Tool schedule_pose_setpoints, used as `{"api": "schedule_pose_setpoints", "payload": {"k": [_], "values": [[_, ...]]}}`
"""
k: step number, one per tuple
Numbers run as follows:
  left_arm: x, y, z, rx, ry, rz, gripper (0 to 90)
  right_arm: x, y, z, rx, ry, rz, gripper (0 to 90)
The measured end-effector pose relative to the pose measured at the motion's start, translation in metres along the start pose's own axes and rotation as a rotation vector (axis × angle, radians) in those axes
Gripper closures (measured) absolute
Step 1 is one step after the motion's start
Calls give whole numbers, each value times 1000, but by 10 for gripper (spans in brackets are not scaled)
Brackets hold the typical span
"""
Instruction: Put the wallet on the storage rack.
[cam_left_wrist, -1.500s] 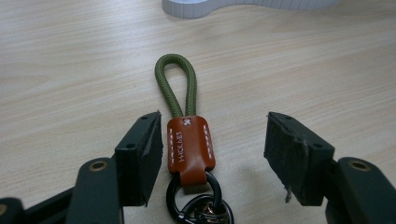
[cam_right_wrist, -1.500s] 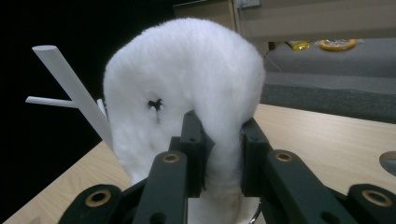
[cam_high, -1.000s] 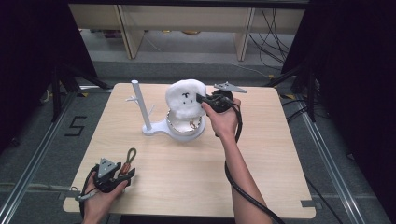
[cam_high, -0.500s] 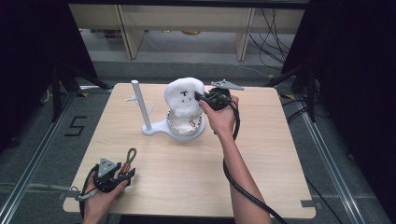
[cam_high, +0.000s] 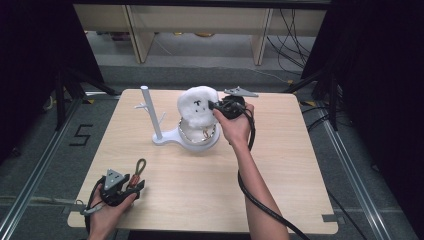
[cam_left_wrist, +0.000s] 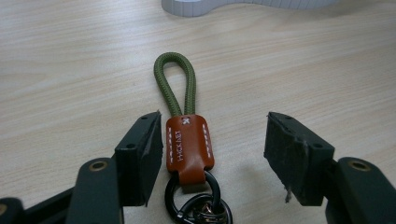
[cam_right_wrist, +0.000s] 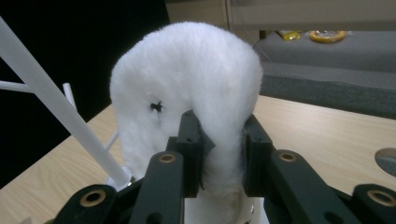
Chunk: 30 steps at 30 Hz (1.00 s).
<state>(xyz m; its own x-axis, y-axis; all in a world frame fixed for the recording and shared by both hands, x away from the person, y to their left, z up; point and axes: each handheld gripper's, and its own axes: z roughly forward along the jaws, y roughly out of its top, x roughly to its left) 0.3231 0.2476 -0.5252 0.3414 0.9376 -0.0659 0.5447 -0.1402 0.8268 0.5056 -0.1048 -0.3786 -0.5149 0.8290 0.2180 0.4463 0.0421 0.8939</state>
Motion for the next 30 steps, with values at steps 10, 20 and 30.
{"api": "schedule_pose_setpoints", "payload": {"k": [10,20,30], "values": [[1,0,-1,-1,3,9,364,-1,-18,11,87,1,6,738],[0,0,-1,-2,1,10,364,0,-24,21,222,-37,-34,739],[0,0,-1,-6,-2,13,363,0,-29,26,250,-69,-57,649]]}}
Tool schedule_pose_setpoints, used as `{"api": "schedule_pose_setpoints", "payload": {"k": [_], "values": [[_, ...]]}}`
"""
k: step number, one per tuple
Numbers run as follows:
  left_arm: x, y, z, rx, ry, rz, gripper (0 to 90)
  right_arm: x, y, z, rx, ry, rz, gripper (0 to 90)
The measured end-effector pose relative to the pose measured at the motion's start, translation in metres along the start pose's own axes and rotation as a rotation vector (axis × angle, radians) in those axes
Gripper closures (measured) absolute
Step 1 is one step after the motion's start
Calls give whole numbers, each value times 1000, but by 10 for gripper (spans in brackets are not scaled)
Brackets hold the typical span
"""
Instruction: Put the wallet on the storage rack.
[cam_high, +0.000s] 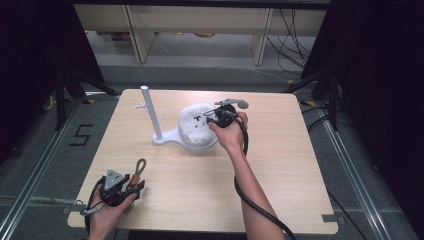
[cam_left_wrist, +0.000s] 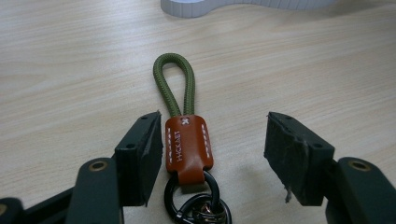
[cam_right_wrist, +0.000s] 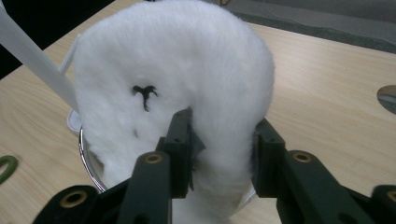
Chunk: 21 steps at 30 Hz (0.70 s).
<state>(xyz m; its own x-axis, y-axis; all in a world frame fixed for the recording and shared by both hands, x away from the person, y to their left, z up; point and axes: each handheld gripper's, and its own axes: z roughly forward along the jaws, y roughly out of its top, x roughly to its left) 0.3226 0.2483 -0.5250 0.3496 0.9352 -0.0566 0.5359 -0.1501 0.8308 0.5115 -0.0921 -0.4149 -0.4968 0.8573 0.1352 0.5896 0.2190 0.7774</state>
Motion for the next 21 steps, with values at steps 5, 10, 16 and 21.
{"api": "schedule_pose_setpoints", "payload": {"k": [5,10,16,21], "values": [[0,0,0,-2,-4,1,363,-1,0,-1,-4,0,23,550],[0,0,0,0,-5,-3,363,0,2,-4,-14,10,47,482],[1,0,0,1,-9,-8,362,-1,5,-12,-10,17,51,408],[1,0,0,1,-7,-10,361,-1,5,-25,-17,20,29,384]]}}
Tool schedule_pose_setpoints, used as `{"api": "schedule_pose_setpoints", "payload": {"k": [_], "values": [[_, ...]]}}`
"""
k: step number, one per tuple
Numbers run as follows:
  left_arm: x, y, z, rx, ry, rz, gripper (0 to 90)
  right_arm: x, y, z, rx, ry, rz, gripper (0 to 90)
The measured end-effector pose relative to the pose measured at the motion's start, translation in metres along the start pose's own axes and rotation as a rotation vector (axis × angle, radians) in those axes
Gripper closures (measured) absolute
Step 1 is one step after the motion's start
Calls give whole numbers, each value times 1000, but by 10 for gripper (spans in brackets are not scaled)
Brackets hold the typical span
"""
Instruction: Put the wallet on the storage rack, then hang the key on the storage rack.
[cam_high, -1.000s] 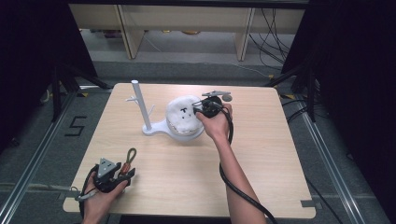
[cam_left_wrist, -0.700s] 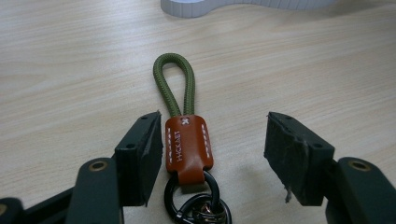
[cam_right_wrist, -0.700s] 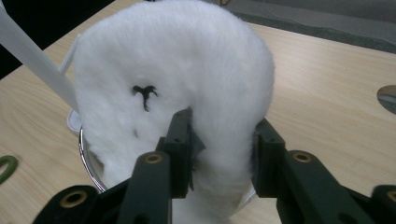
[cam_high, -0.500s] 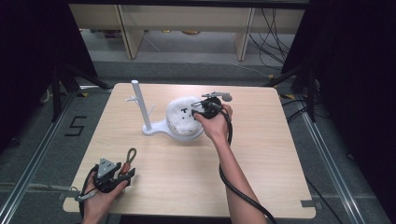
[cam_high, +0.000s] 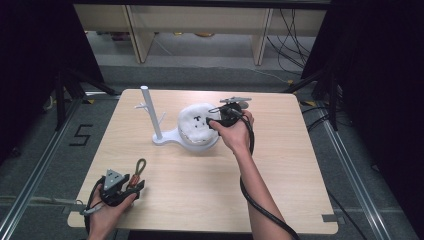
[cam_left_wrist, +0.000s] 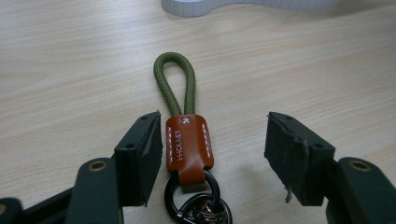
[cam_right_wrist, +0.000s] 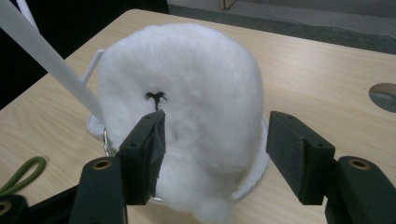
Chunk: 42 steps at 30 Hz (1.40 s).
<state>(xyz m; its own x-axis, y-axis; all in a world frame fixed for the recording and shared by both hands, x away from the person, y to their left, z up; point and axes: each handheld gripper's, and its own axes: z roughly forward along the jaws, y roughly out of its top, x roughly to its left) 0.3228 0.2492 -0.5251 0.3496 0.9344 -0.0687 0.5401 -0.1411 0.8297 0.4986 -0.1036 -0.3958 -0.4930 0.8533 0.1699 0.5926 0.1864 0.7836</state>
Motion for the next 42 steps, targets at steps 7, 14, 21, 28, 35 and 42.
{"api": "schedule_pose_setpoints", "payload": {"k": [7,14,21,28,35,42], "values": [[0,0,0,3,2,-3,360,-3,-2,-18,6,11,-4,371],[0,0,0,4,3,-10,356,-9,-13,-28,8,11,-24,383],[-1,0,1,8,14,3,350,-10,-39,-48,5,-1,-73,416],[-1,0,1,19,14,-10,341,-20,-76,-66,0,-24,-46,433],[0,0,1,21,11,-19,327,-40,-120,-77,-32,-11,-4,429],[2,0,-1,26,10,-17,331,-54,-146,-92,-50,-25,39,526]]}}
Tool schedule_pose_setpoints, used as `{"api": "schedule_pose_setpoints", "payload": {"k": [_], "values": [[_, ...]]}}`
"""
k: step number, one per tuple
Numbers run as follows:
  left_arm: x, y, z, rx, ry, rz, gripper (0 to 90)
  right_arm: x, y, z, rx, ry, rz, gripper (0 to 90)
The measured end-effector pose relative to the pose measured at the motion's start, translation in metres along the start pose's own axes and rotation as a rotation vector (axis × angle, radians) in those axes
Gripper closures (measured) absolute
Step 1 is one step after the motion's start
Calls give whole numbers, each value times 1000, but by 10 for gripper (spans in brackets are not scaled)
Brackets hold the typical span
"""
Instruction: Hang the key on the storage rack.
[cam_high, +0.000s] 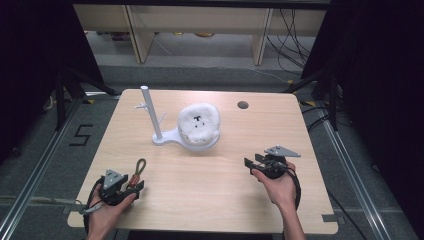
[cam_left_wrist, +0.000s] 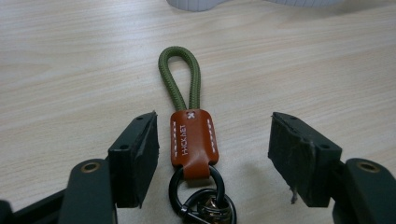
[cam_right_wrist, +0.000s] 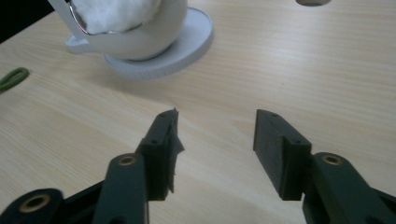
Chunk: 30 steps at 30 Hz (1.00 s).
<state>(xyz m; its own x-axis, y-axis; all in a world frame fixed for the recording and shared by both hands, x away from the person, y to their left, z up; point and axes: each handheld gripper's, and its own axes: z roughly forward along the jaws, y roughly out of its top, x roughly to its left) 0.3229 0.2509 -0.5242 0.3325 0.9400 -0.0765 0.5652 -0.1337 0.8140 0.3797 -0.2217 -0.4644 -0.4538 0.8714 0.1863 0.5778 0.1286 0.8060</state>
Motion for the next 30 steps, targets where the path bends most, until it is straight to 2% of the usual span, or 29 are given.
{"api": "schedule_pose_setpoints", "payload": {"k": [1,3,4,6,9,10,11,12,13,14,15,16,17,19,20,21,22,23,24,25,26,28,30], "values": [[0,1,-1,1,0,-2,334,-1,-2,-2,19,-17,5,539],[-3,4,-2,5,5,-17,338,-3,-4,-5,21,-18,9,569],[-4,5,-3,9,3,-9,340,-5,-5,-5,18,-24,14,585],[-6,9,-3,21,-3,-3,344,-6,-7,-5,60,-17,17,594],[-7,13,-4,39,-4,3,351,-11,-11,-4,100,-37,18,608],[-6,15,-5,57,-8,18,352,-12,-13,-5,105,-38,28,615],[-6,17,-4,49,-19,-1,353,-13,-13,-7,113,-39,35,622],[-5,19,-6,78,-19,18,353,-12,-14,-7,118,-47,53,623],[-1,22,-8,129,-21,55,352,-14,-14,-8,129,-58,38,623],[0,25,-7,135,-32,48,352,-14,-13,-10,156,-72,55,621],[2,27,-7,156,-34,63,355,-19,-14,-10,147,-82,15,619],[4,29,-7,179,-29,64,357,-20,-14,-11,150,-87,12,618],[5,31,-7,189,-25,49,358,-21,-14,-12,171,-114,5,615],[9,37,-8,224,-26,58,365,-22,-16,-15,188,-119,25,610],[11,40,-8,239,-28,53,370,-24,-16,-16,189,-120,4,608],[12,41,-7,242,-21,42,374,-25,-16,-18,196,-120,15,607],[12,42,-7,255,-18,34,375,-25,-16,-18,196,-139,23,606],[13,44,-5,281,-24,23,376,-24,-15,-19,200,-140,33,605],[15,46,-3,331,-26,38,374,-26,-16,-20,193,-119,15,608],[15,47,-2,350,-31,33,375,-26,-16,-20,200,-140,24,610],[16,49,0,375,-39,25,376,-24,-16,-21,204,-117,46,614],[18,54,2,445,-49,15,379,-22,-16,-21,231,-113,59,619],[18,58,5,456,-60,-2,386,-23,-17,-20,229,-93,36,623]]}}
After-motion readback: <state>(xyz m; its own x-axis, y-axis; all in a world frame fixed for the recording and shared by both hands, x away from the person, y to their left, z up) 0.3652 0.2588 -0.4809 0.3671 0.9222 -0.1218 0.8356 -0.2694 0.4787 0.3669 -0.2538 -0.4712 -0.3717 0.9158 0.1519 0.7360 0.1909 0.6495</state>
